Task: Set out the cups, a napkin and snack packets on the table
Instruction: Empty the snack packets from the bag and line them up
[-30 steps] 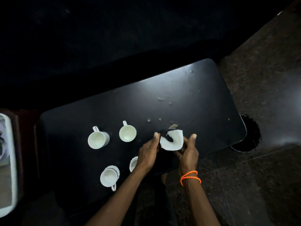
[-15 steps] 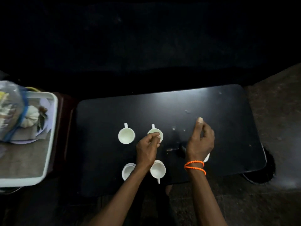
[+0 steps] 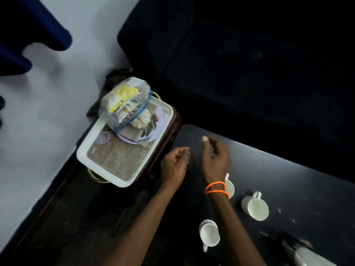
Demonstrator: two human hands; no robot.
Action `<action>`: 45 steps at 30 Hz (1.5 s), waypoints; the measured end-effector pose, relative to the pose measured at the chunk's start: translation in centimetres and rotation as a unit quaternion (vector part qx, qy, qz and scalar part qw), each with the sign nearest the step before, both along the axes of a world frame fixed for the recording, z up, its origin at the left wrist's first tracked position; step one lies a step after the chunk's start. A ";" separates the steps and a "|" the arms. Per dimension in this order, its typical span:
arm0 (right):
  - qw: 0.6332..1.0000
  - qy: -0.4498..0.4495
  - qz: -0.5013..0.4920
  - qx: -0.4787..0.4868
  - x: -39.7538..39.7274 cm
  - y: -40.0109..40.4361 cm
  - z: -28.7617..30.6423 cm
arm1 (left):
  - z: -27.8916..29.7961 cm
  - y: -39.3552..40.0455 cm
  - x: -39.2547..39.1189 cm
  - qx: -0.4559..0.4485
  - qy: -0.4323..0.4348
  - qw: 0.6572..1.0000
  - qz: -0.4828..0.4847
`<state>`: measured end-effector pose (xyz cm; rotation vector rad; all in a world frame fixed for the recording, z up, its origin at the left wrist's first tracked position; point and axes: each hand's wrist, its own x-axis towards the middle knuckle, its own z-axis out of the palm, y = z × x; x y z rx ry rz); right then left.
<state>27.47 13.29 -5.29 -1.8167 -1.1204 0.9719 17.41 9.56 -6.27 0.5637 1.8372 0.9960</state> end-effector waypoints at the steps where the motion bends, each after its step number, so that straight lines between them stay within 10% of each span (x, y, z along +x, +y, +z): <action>1: 0.999 0.010 0.030 -0.001 -2.1 0.6 0.0 | 0.3 0.5 -1.7 0.005 0.004 1.000 0.018; 9: 0.936 0.024 0.350 0.024 -16.6 5.7 -0.1 | 1.2 3.2 -15.3 0.022 0.124 0.984 0.125; 19: 0.805 -0.262 0.527 0.071 -25.8 12.5 -1.6 | 1.7 7.7 -25.5 0.033 0.318 0.929 0.188; 32: 0.889 -0.182 0.418 0.052 -17.8 4.9 -4.9 | -0.6 10.1 -27.5 -0.038 0.315 0.946 0.074; 37: 0.889 -0.131 0.438 0.022 -16.4 5.1 -4.8 | -0.8 11.8 -28.4 -0.112 0.126 0.986 0.014; 41: 0.945 0.099 0.296 -0.100 -16.8 6.7 -3.0 | -0.3 11.6 -28.8 -0.125 0.024 0.992 0.003; 45: 0.917 0.232 0.215 -0.242 -17.4 8.8 -1.9 | -1.5 10.6 -27.3 -0.113 -0.048 0.992 0.010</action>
